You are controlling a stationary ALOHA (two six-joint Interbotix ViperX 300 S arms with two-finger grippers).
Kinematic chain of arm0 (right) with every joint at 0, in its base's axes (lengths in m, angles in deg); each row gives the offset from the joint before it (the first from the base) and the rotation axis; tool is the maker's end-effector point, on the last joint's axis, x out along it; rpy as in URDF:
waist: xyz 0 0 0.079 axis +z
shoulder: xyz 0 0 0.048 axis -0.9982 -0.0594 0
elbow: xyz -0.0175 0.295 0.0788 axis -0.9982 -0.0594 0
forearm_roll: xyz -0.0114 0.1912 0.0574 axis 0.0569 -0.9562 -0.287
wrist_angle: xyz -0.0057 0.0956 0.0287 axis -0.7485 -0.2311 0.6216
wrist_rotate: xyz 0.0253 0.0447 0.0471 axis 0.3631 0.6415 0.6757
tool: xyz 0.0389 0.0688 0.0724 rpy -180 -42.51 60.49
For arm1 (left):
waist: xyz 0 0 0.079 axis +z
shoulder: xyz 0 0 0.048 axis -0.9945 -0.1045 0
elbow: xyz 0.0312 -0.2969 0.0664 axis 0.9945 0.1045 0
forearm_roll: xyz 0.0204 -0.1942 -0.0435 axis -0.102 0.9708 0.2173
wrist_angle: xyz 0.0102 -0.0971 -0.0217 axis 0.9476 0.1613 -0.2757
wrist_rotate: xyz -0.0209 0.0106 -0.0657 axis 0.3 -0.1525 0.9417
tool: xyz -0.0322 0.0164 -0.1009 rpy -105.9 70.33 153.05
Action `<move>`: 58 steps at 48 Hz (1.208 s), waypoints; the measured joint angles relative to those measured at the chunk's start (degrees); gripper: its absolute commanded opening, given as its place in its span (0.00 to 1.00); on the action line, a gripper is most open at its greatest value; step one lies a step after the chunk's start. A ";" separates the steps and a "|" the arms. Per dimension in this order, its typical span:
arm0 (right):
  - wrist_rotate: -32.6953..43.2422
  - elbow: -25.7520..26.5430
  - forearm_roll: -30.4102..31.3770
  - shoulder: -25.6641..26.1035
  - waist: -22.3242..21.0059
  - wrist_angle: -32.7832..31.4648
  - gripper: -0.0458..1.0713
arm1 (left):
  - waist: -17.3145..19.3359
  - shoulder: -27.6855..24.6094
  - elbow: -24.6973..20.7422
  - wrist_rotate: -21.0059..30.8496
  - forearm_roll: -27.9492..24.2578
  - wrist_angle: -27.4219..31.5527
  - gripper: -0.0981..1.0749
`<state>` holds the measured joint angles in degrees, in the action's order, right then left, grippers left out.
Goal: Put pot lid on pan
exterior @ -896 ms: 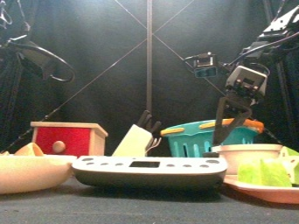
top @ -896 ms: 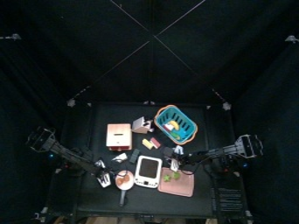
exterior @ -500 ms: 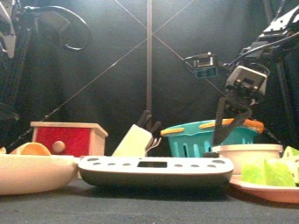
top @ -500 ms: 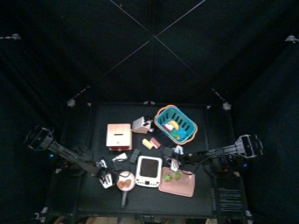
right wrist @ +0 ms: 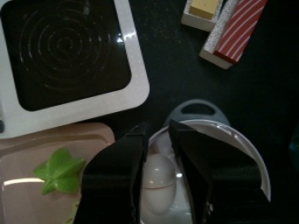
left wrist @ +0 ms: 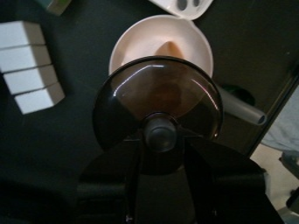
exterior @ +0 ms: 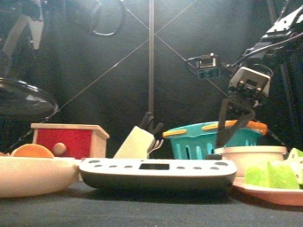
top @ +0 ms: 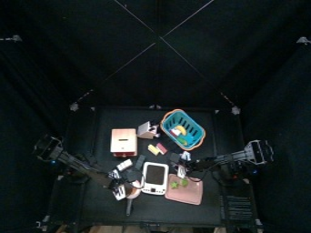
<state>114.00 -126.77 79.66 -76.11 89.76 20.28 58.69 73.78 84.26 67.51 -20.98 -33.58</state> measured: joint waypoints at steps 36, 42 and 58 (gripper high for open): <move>0.00 0.09 0.00 0.00 0.09 0.00 0.65 | 2.11 -11.34 -6.33 -4.57 -2.55 1.49 0.54; 0.00 0.09 0.00 0.00 0.00 0.00 0.65 | 2.11 -11.87 -6.42 -4.57 -2.55 0.18 0.54; 0.00 0.09 0.00 0.00 0.00 0.00 0.65 | 2.11 -12.13 -6.33 -4.75 -1.05 -0.97 0.54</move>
<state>114.00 -126.68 79.66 -76.11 89.76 20.28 60.80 61.66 77.93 62.76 -22.03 -34.55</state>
